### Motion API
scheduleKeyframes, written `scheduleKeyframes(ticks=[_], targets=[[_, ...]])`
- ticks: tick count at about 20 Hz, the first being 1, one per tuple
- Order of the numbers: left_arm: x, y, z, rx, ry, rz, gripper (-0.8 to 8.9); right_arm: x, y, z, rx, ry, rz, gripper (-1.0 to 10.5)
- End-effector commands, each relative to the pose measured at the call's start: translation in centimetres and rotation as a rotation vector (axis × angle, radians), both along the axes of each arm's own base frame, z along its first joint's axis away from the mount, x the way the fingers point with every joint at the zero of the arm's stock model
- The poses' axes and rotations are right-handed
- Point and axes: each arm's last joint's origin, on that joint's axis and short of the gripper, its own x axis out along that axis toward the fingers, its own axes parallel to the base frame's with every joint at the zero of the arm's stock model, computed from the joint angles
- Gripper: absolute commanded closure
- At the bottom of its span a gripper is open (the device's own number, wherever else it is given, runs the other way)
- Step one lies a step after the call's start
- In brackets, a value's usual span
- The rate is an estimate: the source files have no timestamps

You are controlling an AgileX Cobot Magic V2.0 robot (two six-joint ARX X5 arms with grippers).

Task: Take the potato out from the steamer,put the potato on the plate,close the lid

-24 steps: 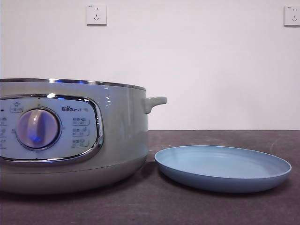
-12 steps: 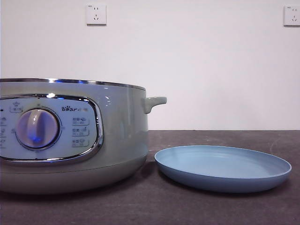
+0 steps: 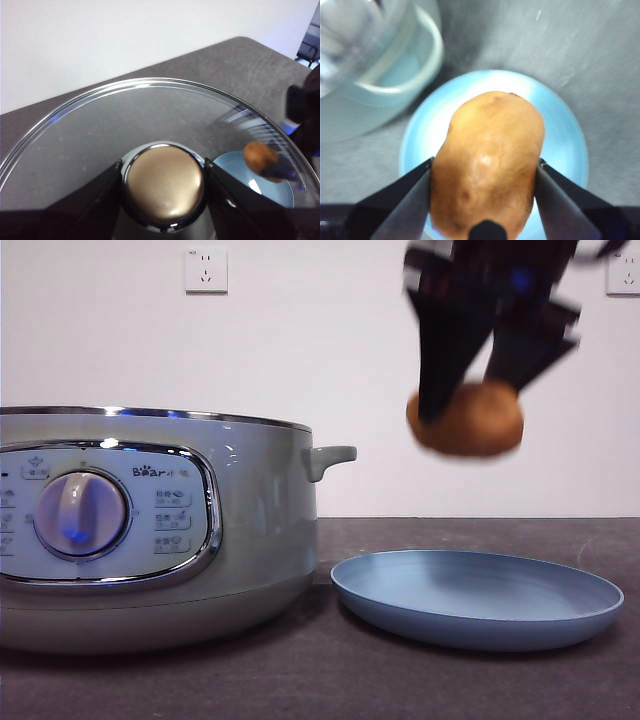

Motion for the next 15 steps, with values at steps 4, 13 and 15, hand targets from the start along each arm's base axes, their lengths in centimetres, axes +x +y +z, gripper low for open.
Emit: scheduleKeyframes(ticks=[4,13,15], targets=[[2.5,-1.3,0.0,0.001,-0.006,-0.030,8.22,3.0,1.0,-6.0,0.002,0.160,-0.001,9.6],[3.7,-1.9,-0.4,0.010,0.008,-0.028,8.22,4.5,1.8,-10.7,-0.055,0.262,-0.018,9.2],[3.7,-1.9,-0.3,0.008,0.005,-0.027,8.22,4.6,1.7,-10.7,-0.055,0.268,-0.030,7.1]])
